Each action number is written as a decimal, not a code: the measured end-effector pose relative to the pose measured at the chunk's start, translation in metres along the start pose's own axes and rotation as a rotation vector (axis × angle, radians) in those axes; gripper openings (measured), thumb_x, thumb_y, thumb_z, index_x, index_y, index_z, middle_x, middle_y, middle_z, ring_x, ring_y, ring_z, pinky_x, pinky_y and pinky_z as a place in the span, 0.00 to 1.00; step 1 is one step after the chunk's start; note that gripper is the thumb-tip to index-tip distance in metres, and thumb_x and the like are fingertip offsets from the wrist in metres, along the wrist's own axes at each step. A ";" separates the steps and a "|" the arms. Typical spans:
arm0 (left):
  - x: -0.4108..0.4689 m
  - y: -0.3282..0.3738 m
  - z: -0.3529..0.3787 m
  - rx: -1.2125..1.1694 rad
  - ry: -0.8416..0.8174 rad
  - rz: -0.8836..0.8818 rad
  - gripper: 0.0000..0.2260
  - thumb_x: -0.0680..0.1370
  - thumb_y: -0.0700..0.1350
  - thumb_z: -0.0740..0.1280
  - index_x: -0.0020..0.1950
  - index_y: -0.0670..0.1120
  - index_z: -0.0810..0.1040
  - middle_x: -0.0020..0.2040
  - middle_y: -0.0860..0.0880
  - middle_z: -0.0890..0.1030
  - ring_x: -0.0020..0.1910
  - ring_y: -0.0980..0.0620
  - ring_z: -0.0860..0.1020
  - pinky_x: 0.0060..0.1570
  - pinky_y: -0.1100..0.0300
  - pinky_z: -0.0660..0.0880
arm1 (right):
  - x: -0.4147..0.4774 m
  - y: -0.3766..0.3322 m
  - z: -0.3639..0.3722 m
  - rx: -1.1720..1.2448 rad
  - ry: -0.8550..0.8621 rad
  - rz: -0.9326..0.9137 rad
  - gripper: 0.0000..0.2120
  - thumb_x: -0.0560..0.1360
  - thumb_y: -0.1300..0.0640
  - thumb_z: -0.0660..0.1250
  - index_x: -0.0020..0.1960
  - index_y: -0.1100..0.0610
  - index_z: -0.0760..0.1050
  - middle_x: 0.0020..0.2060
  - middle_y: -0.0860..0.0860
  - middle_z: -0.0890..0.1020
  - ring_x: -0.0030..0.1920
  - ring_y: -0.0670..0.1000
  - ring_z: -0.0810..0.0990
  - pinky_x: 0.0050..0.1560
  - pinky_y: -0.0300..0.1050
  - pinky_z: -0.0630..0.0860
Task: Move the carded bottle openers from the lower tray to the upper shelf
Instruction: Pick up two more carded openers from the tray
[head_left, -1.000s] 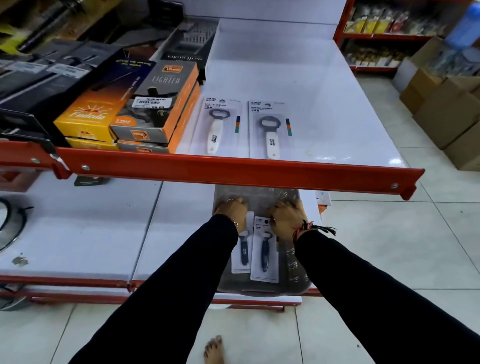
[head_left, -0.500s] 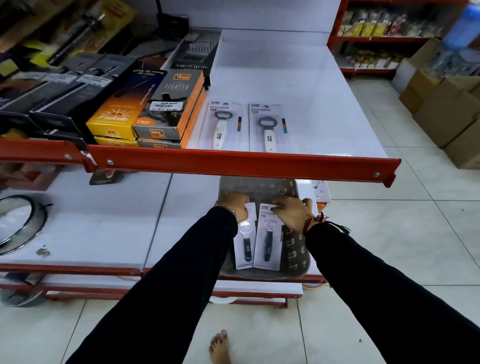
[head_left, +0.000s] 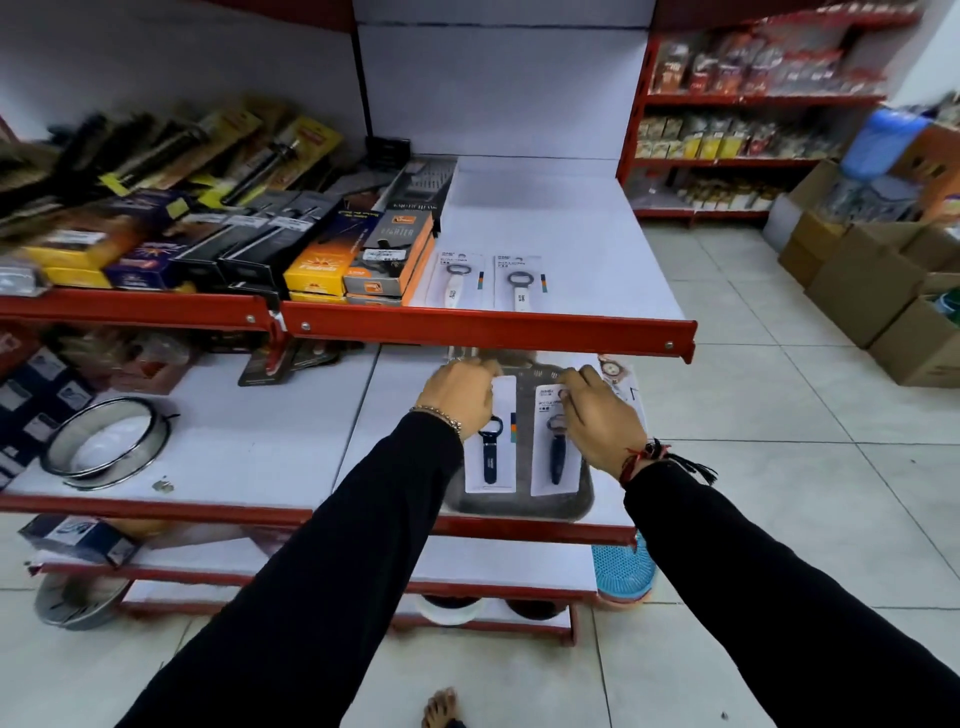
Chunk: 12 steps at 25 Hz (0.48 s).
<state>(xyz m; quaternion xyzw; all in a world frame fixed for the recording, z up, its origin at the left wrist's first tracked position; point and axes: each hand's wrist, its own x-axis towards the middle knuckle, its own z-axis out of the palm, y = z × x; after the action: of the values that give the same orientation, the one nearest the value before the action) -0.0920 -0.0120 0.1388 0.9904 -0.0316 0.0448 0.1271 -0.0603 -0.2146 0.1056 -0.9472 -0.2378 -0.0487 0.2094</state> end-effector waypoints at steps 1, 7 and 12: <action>-0.007 0.003 -0.010 -0.005 0.018 0.016 0.17 0.78 0.37 0.59 0.66 0.43 0.76 0.63 0.41 0.80 0.62 0.41 0.78 0.61 0.51 0.76 | -0.006 -0.005 -0.009 -0.018 0.031 -0.027 0.13 0.82 0.56 0.51 0.63 0.57 0.68 0.56 0.55 0.73 0.52 0.58 0.77 0.40 0.48 0.71; -0.022 0.021 -0.077 0.016 0.127 0.139 0.16 0.79 0.39 0.58 0.65 0.44 0.76 0.61 0.43 0.82 0.60 0.43 0.78 0.58 0.53 0.74 | -0.024 -0.030 -0.074 0.080 0.197 -0.160 0.10 0.80 0.53 0.50 0.56 0.52 0.67 0.51 0.48 0.71 0.43 0.52 0.82 0.40 0.55 0.80; -0.007 0.046 -0.133 0.005 0.206 0.192 0.16 0.80 0.40 0.58 0.65 0.44 0.76 0.59 0.42 0.82 0.57 0.41 0.79 0.55 0.54 0.76 | -0.005 -0.041 -0.137 0.113 0.313 -0.190 0.11 0.81 0.53 0.50 0.59 0.53 0.68 0.51 0.47 0.71 0.44 0.51 0.81 0.44 0.55 0.79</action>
<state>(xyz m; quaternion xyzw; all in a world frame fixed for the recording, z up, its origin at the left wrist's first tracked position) -0.1127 -0.0226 0.2779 0.9732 -0.1129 0.1584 0.1225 -0.0829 -0.2411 0.2444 -0.8882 -0.2929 -0.2016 0.2910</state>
